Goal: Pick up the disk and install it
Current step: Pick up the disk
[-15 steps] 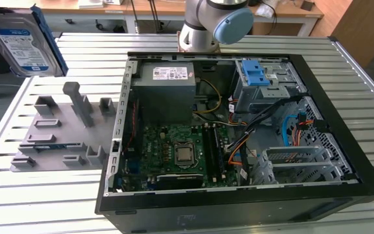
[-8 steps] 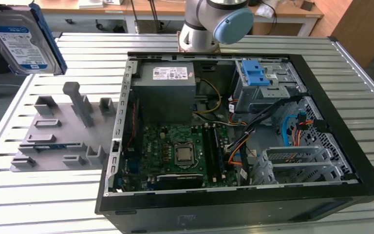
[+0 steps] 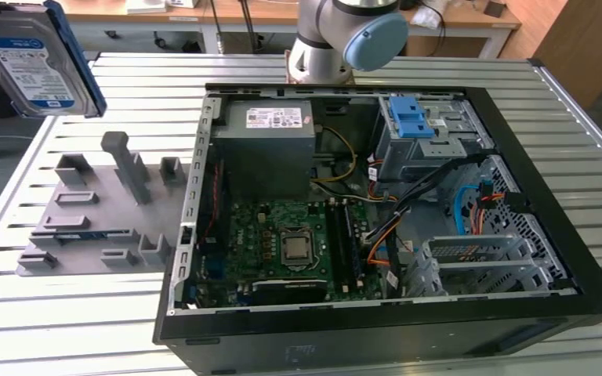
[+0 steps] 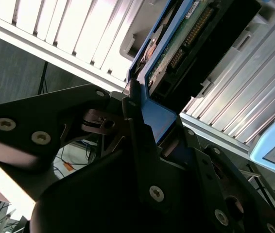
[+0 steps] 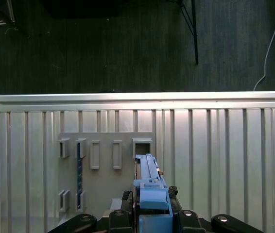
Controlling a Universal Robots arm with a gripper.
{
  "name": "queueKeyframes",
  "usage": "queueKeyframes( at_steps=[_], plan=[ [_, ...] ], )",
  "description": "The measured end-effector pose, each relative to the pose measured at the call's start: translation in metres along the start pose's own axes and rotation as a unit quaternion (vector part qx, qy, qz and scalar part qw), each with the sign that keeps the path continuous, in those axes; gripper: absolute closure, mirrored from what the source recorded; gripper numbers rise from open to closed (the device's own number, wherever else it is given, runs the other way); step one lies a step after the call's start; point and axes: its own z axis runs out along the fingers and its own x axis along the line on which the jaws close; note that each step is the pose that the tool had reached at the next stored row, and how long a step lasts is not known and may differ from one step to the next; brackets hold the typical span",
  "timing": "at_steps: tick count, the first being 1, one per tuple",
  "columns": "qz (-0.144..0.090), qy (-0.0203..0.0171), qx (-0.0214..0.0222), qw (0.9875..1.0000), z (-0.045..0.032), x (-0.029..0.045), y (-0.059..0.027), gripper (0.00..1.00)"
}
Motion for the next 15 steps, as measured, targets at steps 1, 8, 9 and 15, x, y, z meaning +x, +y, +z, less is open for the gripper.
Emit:
queueKeyframes(
  at_steps=[1, 8, 9, 15],
  plan=[
    [0.000, 0.0000, 0.0000, 1.0000, -0.0006, 0.0000, 0.0000, 0.64],
    [0.000, 0.0000, 0.0001, 1.0000, -0.0050, 0.0000, 0.0000, 0.64],
    [0.000, 0.0000, 0.0001, 1.0000, -0.0056, 0.0000, 0.0000, 0.64],
    [0.000, 0.0000, 0.0000, 1.0000, -0.0086, 0.0000, 0.0001, 0.64]
  ],
)
